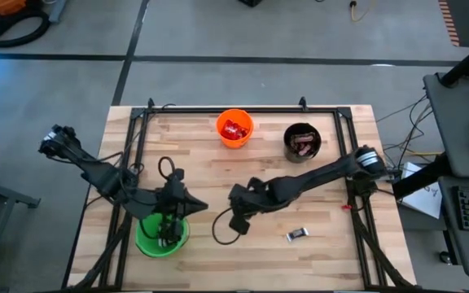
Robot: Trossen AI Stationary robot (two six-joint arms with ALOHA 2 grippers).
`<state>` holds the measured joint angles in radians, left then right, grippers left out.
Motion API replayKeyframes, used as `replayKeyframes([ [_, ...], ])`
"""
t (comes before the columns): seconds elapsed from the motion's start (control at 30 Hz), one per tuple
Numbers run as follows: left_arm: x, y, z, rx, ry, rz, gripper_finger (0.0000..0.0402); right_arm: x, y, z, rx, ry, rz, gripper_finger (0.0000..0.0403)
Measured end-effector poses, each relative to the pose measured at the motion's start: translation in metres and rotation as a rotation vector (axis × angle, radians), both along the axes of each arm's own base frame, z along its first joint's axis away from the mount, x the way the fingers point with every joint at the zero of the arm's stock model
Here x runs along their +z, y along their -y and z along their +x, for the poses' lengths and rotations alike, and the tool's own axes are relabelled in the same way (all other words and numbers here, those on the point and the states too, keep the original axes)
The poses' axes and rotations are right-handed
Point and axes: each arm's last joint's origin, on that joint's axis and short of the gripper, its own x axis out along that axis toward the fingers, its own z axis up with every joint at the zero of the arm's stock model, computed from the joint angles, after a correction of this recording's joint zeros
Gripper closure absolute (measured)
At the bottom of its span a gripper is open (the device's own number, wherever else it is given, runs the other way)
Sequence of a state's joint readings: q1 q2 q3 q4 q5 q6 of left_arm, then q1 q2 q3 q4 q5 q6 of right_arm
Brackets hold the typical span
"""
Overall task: Sort candy
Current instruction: Put the black chocolate into the green bucket
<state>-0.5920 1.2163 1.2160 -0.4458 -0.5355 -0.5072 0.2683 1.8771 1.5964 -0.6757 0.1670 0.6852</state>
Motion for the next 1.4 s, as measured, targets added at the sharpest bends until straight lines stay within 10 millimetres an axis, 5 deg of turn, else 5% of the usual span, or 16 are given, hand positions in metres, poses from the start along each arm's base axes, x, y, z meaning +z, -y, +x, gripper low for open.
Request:
replayKeyframes([
  [0.27,-0.03,0.001,0.011,0.127,0.131,-0.167,0.0401,0.092,0.002,-0.036,0.09,0.311,-0.231,0.0369],
  [0.47,-0.039,-0.003,0.018,0.144,0.264,-0.228,0.0356,0.122,-0.017,-0.058,0.169,0.43,-0.442,0.0369],
  [0.9,-0.053,-0.014,0.034,0.279,0.316,-0.042,0.019,0.121,-0.024,-0.058,0.163,0.437,-0.504,0.0369],
  [1.4,-0.065,-0.013,0.064,0.195,0.394,-0.004,0.0234,0.121,-0.025,-0.057,0.16,0.44,-0.502,0.0369],
])
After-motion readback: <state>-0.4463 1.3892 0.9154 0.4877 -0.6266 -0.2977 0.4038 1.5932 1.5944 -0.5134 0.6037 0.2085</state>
